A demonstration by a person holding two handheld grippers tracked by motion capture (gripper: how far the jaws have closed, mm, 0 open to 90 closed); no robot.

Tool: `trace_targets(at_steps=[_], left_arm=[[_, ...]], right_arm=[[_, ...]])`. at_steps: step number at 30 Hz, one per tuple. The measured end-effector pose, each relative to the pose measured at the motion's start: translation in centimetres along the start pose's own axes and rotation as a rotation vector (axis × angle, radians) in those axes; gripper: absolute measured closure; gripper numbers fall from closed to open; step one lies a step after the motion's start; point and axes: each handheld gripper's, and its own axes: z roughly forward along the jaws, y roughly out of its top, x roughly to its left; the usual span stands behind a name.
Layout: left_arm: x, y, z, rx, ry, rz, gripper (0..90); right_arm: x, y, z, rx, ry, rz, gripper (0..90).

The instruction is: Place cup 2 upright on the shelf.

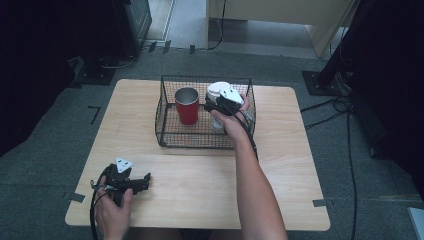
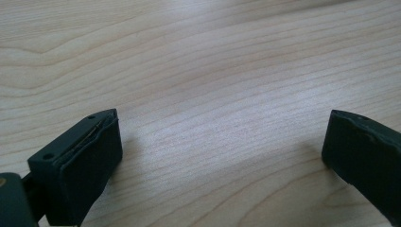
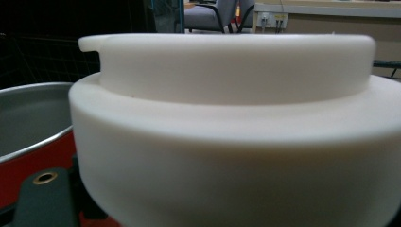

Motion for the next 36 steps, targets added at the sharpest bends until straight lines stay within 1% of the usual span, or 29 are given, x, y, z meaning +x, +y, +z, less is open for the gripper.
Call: trace_targets(at_steps=[3, 7, 8, 9, 11, 12, 13, 15, 17, 20, 23, 26, 31, 36], left_arm=[[0.0, 0.0, 0.0, 0.000, 0.000, 0.000, 0.0], [0.0, 0.0, 0.0, 0.000, 0.000, 0.000, 0.0], [0.0, 0.0, 0.0, 0.000, 0.000, 0.000, 0.0], [0.0, 0.0, 0.0, 0.000, 0.000, 0.000, 0.0], [0.0, 0.0, 0.0, 0.000, 0.000, 0.000, 0.0], [0.0, 0.0, 0.0, 0.000, 0.000, 0.000, 0.0], [0.0, 0.0, 0.0, -0.001, 0.000, 0.000, 0.0], [0.0, 0.0, 0.0, 0.000, 0.000, -0.001, 0.0], [0.0, 0.0, 0.0, 0.000, -0.001, 0.000, 0.0], [0.0, 0.0, 0.0, 0.000, 0.000, 0.001, 0.0], [0.0, 0.0, 0.0, 0.002, 0.000, 0.001, 0.0], [0.0, 0.0, 0.0, 0.000, 0.000, 0.001, 0.0], [0.0, 0.0, 0.0, 0.002, 0.000, 0.001, 0.0], [0.0, 0.0, 0.0, 0.001, 0.000, 0.001, 0.0]], right_arm=[[-0.2, 0.0, 0.0, -0.002, 0.001, 0.001, 15.6], [-0.3, -0.1, -0.3, -0.007, 0.016, -0.005, 14.4], [-0.3, -0.2, -0.3, -0.009, 0.017, -0.009, 14.0], [-0.4, -0.2, -0.4, -0.015, 0.016, -0.025, 13.9], [-0.5, -0.2, -0.6, -0.017, 0.031, -0.042, 13.6], [-0.5, -0.2, -0.6, -0.017, 0.034, -0.049, 12.6], [-0.6, -0.2, -0.7, -0.019, 0.043, -0.057, 9.0], [-0.6, -0.2, -0.8, -0.025, 0.068, -0.045, 3.8], [-0.7, -0.1, -1.0, -0.031, 0.082, -0.046, 2.1], [-0.8, -0.2, -1.1, -0.037, 0.076, -0.047, 2.1], [-0.9, -0.2, -1.3, -0.058, 0.083, -0.043, 1.9], [-1.0, -0.1, -1.5, -0.069, 0.083, -0.054, 1.9], [-1.1, 0.5, -1.9, -0.105, 0.064, -0.039, 1.9], [-1.2, 0.9, -2.3, -0.107, 0.052, -0.028, 1.9]])
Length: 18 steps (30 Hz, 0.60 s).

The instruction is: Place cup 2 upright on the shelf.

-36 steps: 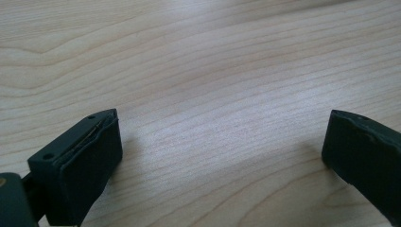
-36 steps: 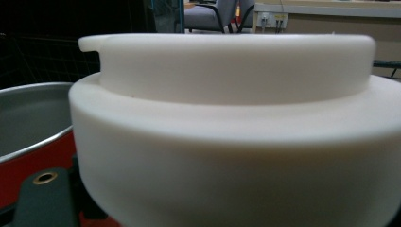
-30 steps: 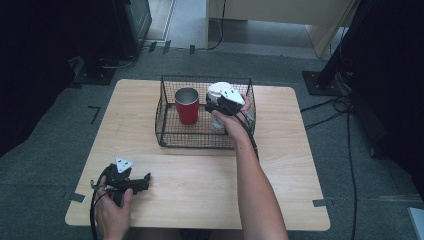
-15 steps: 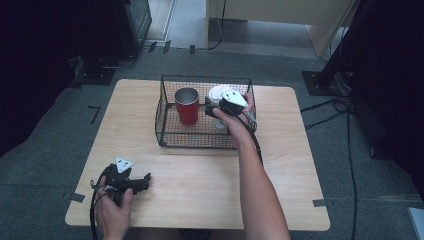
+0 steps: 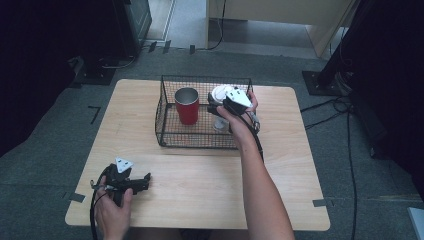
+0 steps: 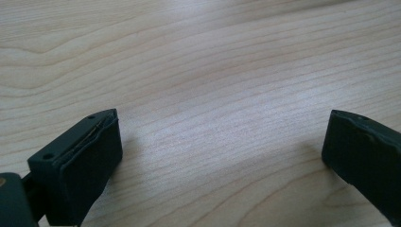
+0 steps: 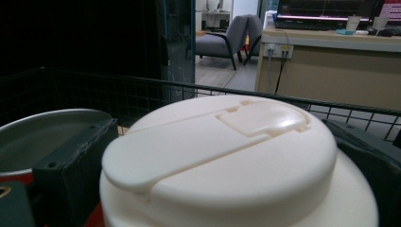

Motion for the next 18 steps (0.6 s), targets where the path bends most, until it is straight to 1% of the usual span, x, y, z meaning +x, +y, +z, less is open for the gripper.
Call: trace_targets(at_steps=[6, 7, 9, 10, 14, 18], left_arm=[[0.0, 0.0, 0.0, 0.000, 0.000, 0.000, 0.0], [0.0, 0.0, 0.0, 0.000, 0.000, -0.001, 0.0], [0.0, 0.0, 0.0, 0.001, 0.000, 0.001, 0.0], [0.0, 0.0, 0.0, 0.001, 0.000, 0.001, 0.0], [0.0, 0.0, 0.0, -0.001, 0.002, -0.003, 0.0], [0.0, 0.0, 0.0, -0.001, 0.002, -0.003, 0.0]], right_arm=[[-0.1, 0.7, -0.7, -0.010, 0.013, -0.009, 2.0], [-0.1, 0.8, -0.9, -0.013, 0.016, 0.003, 2.0], [-0.1, 1.0, -1.1, -0.018, 0.023, 0.007, 2.6], [0.0, 1.1, -1.2, -0.020, 0.023, 0.016, 4.1], [0.2, 1.3, -1.6, -0.013, 0.032, 0.029, 5.9], [0.4, 1.5, -2.1, -0.006, 0.027, 0.025, 5.8]])
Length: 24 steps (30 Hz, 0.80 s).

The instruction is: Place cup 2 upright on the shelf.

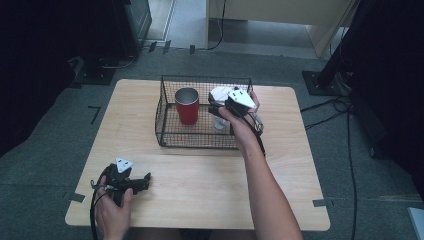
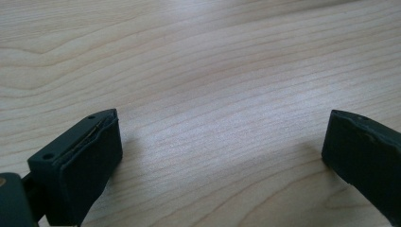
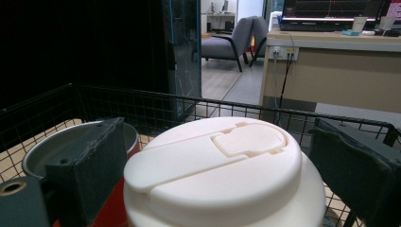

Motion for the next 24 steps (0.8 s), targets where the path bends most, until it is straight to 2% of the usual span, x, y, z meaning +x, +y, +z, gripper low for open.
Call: trace_targets(at_steps=[5, 7, 12, 24], left_arm=[[0.0, 0.0, 0.0, 0.000, 0.000, 0.001, 0.0], [0.0, 0.0, 0.0, 0.000, 0.000, 0.001, 0.0], [0.0, 0.0, 0.0, 0.000, 0.000, 0.000, 0.0], [0.0, 0.0, 0.0, -0.002, 0.001, -0.001, 0.0]], right_arm=[[0.1, 0.7, -0.9, -0.008, -0.010, -0.002, 5.3], [0.1, 0.9, -1.3, -0.011, 0.002, 0.000, 5.3], [0.2, 1.4, -2.2, -0.002, -0.015, -0.022, 5.3], [-0.4, 1.9, -4.6, -0.022, -0.004, -0.046, 5.2]])
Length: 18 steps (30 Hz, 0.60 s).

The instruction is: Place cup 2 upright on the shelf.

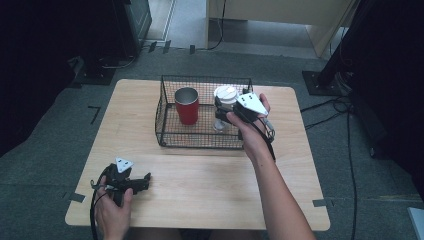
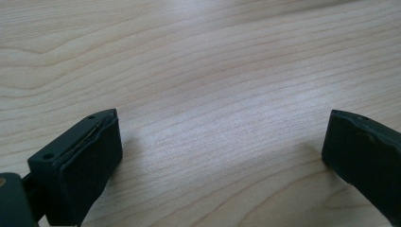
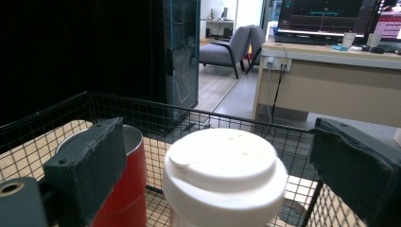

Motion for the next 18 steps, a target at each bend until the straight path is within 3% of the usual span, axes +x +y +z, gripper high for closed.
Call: trace_targets(at_steps=[18], left_arm=[[0.0, 0.0, 0.0, -0.001, 0.000, 0.000, 0.0]], right_arm=[[-2.1, -1.6, -5.5, 0.026, 0.010, -0.011, 5.0]])
